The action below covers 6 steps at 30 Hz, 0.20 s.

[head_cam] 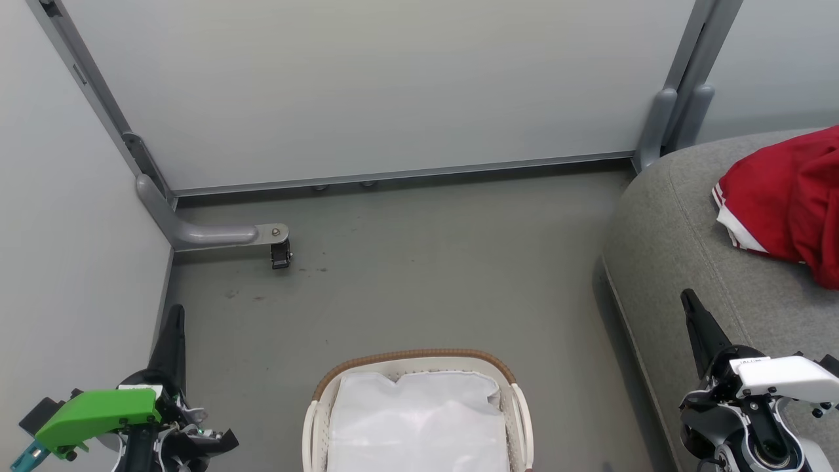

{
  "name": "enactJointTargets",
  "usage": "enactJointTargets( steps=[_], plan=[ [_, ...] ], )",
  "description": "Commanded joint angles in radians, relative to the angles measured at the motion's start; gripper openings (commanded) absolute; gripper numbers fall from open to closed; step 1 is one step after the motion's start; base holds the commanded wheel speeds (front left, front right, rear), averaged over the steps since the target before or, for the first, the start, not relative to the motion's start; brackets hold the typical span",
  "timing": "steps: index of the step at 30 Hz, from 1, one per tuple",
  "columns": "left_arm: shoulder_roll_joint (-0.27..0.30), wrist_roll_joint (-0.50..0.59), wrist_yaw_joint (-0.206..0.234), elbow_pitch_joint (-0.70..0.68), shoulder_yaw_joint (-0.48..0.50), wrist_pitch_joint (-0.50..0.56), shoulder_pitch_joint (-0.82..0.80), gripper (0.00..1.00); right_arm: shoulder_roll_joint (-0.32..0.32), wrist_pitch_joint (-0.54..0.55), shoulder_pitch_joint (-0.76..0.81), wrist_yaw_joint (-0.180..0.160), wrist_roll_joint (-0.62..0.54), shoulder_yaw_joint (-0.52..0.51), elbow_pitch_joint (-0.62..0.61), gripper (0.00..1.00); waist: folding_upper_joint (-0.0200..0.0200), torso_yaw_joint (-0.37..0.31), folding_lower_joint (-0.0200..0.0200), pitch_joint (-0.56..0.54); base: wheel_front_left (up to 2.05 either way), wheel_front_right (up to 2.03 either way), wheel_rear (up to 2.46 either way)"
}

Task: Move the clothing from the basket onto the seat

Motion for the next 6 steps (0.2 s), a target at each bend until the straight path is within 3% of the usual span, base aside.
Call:
enactJointTargets(
  steps=[1, 6],
  plan=[
    [0.003, -0.003, -0.005, -0.001, 0.002, 0.003, -0.011, 0.00, -0.006, 0.003, 0.011, 0.000, 0.004, -0.002, -0.003, 0.00, -0.0001, 0.000, 0.0000, 0.000, 0.00, 0.00, 0.00],
    [0.003, -0.003, -0.005, 0.000, 0.002, 0.003, -0.011, 0.00, -0.006, 0.003, 0.011, 0.000, 0.004, -0.002, -0.003, 0.00, -0.0001, 0.000, 0.0000, 0.000, 0.00, 0.00, 0.00]
  ],
)
